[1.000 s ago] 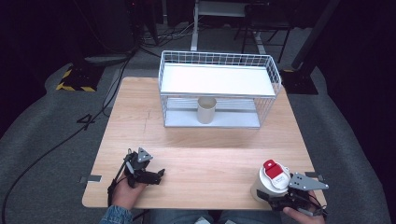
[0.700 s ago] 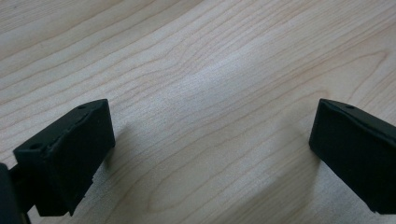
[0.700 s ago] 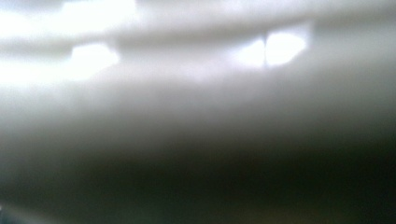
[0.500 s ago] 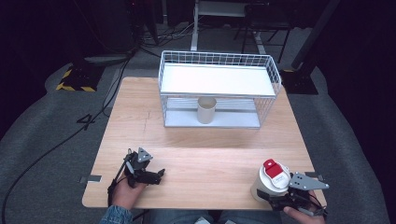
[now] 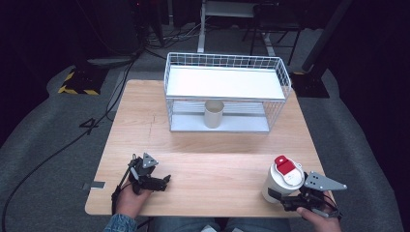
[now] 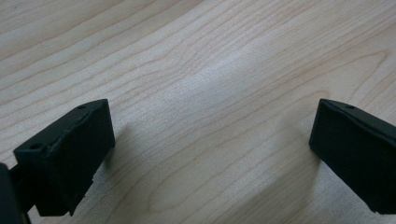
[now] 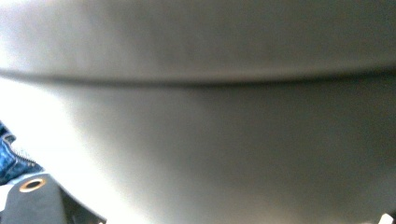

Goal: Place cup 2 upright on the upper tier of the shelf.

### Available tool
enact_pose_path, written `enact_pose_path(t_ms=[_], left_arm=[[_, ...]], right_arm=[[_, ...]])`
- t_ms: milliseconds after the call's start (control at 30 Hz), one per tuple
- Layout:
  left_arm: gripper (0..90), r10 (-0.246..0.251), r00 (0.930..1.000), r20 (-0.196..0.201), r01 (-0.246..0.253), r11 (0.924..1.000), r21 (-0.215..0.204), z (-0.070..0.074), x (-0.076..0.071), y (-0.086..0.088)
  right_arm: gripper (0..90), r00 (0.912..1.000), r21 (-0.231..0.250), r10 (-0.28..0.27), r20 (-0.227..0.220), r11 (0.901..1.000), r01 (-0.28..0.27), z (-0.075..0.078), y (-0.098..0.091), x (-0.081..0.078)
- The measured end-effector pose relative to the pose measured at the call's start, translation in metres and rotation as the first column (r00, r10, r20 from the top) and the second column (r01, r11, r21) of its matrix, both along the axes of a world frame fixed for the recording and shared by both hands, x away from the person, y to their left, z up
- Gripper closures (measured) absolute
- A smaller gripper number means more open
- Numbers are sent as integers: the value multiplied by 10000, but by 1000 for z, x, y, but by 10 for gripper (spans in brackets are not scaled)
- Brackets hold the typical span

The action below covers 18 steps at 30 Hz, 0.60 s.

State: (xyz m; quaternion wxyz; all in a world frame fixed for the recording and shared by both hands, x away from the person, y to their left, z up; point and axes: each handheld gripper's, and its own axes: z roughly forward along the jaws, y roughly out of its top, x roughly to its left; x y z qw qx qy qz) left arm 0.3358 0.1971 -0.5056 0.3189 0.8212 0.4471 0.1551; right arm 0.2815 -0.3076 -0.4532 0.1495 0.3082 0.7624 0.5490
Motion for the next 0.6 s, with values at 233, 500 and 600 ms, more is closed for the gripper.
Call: enact_pose_path(t_ms=[233,500,600], left_arm=[[6,0,10000,-4,0,10000,-6,0,0,0],[6,3,10000,2,-3,10000,0,0,0,0],[6,3,10000,1,-3,10000,1,0,0,0]], right_arm=[[121,9997,42,81,209,10000,-82,18,5,9],[121,9994,112,93,332,9999,-96,39,11,23],[122,9992,104,83,397,9999,-87,47,12,30]])
